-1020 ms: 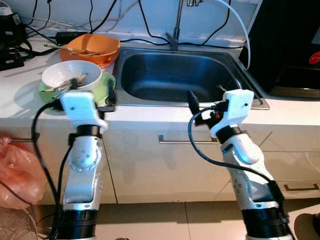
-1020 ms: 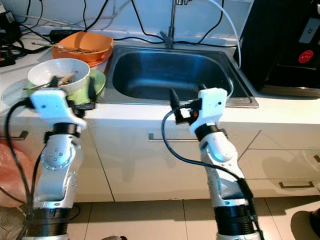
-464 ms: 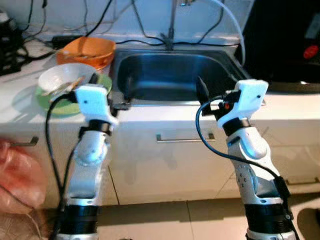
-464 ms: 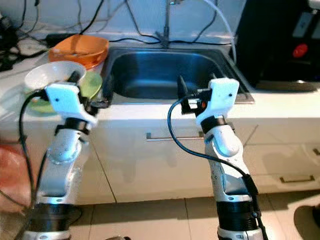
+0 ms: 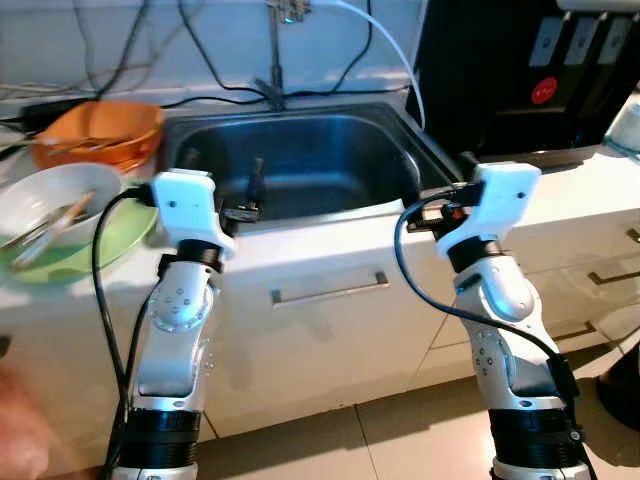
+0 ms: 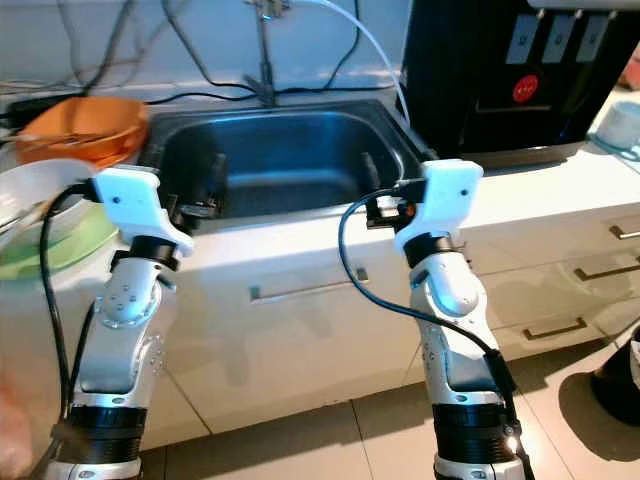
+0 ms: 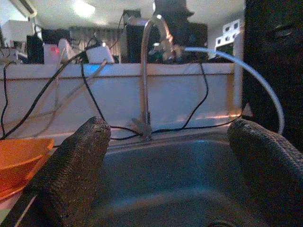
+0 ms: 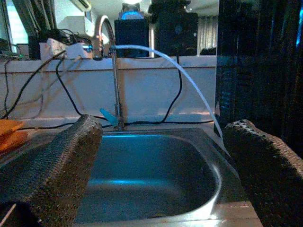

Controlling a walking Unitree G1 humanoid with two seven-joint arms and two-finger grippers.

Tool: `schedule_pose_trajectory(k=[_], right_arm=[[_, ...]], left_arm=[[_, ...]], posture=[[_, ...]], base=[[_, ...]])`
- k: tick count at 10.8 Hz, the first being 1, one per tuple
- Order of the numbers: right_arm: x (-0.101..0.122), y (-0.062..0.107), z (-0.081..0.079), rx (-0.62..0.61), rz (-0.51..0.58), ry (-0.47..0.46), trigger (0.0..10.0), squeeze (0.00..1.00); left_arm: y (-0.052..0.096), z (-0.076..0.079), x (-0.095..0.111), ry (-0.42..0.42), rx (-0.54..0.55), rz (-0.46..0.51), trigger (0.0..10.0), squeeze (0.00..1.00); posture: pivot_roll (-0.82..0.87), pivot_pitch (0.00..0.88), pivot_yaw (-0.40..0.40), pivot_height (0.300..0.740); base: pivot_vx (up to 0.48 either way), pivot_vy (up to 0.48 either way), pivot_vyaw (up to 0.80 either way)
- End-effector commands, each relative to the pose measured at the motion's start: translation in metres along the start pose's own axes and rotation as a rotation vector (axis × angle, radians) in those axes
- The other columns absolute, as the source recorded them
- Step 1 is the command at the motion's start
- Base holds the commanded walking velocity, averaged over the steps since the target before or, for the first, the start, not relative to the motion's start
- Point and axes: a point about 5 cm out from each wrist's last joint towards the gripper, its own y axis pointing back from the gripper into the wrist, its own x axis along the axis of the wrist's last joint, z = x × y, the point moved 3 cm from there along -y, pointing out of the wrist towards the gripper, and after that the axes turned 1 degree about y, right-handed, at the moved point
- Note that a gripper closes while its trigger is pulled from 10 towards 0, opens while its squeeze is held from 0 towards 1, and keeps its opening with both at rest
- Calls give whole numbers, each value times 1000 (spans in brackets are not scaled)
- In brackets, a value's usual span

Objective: Kitchen organization

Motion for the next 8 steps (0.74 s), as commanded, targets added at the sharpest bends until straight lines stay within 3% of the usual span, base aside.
schedule_pose_trajectory(k=[1, 4, 6, 8], right_arm=[[-3, 0, -1, 3, -10, -3, 10000, 0], [-6, 2, -2, 1, -15, -1, 10000, 0], [-8, 3, -3, 2, -20, -3, 10000, 0], [-10, 4, -4, 6, -25, -4, 10000, 0]], left_arm=[[-2, 0, 1, -1, -6, -3, 10000, 0], [-3, 0, 2, -6, -13, -5, 10000, 0], [-2, 0, 1, -8, -9, -10, 10000, 0], [-2, 0, 1, -8, 1, -11, 10000, 0]], posture=[[44, 0, 24, 740], [46, 0, 29, 740], [47, 0, 28, 740], [48, 1, 27, 740]], base=[[461, 0, 0], [460, 0, 0], [251, 0, 0], [0, 0, 0]])
